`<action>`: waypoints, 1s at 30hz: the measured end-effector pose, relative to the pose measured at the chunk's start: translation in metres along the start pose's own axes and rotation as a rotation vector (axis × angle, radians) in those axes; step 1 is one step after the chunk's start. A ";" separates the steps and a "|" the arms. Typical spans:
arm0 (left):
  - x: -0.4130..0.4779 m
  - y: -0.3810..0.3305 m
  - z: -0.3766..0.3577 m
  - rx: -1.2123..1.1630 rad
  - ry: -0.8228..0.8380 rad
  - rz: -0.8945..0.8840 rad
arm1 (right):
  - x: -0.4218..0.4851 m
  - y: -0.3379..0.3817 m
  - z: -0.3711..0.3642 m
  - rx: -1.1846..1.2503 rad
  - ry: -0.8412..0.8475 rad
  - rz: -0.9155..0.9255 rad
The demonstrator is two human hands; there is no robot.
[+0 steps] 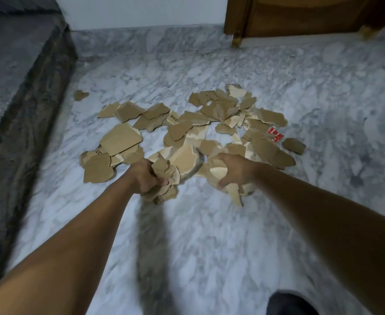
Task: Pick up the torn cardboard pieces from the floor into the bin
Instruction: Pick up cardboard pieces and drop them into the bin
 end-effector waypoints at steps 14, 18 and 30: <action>0.056 -0.064 -0.010 -0.008 0.066 -0.052 | 0.018 -0.037 -0.023 0.061 0.148 -0.195; 0.072 -0.111 -0.007 -0.020 0.180 -0.067 | -0.001 -0.079 0.035 0.017 0.151 -0.254; 0.116 -0.178 -0.117 0.513 0.151 -0.149 | 0.004 -0.158 0.030 -0.010 0.021 -0.216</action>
Point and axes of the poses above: each hand's wrist, its own x-axis towards the middle knuckle, its own z-axis out of the back of the hand, y = z × x, the point moved 3 cm from there along x, towards the middle knuckle, and after that the axes turned 1 degree about -x, right-handed, at the moved point
